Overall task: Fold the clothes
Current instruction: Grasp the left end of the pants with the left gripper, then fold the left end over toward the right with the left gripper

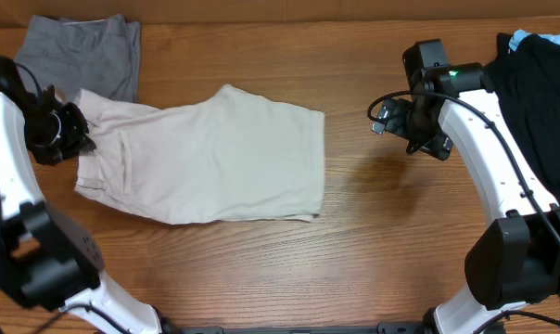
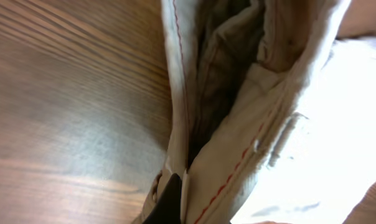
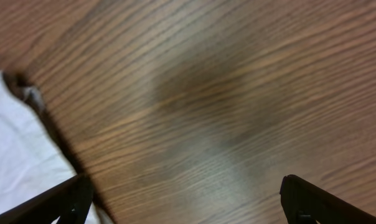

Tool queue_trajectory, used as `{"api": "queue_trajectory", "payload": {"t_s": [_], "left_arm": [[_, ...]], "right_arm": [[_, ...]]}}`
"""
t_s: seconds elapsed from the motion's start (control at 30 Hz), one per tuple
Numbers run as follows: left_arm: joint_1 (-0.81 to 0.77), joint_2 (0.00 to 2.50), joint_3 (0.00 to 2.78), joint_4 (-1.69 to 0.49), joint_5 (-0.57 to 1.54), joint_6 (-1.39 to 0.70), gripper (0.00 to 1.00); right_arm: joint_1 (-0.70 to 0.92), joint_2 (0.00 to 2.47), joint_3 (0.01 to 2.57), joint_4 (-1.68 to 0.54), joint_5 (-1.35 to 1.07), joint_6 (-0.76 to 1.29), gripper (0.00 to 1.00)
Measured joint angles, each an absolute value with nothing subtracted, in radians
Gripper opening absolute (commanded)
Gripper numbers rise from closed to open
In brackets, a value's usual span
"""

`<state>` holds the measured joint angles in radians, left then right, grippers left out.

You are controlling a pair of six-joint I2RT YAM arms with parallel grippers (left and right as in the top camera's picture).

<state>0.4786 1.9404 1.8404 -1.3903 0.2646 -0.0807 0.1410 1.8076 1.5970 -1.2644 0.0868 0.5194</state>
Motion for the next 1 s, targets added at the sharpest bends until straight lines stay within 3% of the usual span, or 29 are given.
{"api": "queue_trajectory", "payload": {"t_s": [0.3, 0.67, 1.0], "left_arm": [[0.275, 1.839, 1.852, -1.435, 0.223, -0.128, 0.04], [-0.121, 1.852, 1.852, -1.256, 0.162, -0.257, 0.04], [-0.294, 1.924, 1.852, -1.224, 0.156, -0.315, 0.04]], "right_arm": [[0.141, 1.808, 1.597, -1.237, 0.087, 0.519, 1.0], [0.141, 1.808, 1.597, -1.234, 0.091, 0.52, 1.0], [0.141, 1.808, 1.597, -1.235, 0.093, 0.519, 1.0]]}}
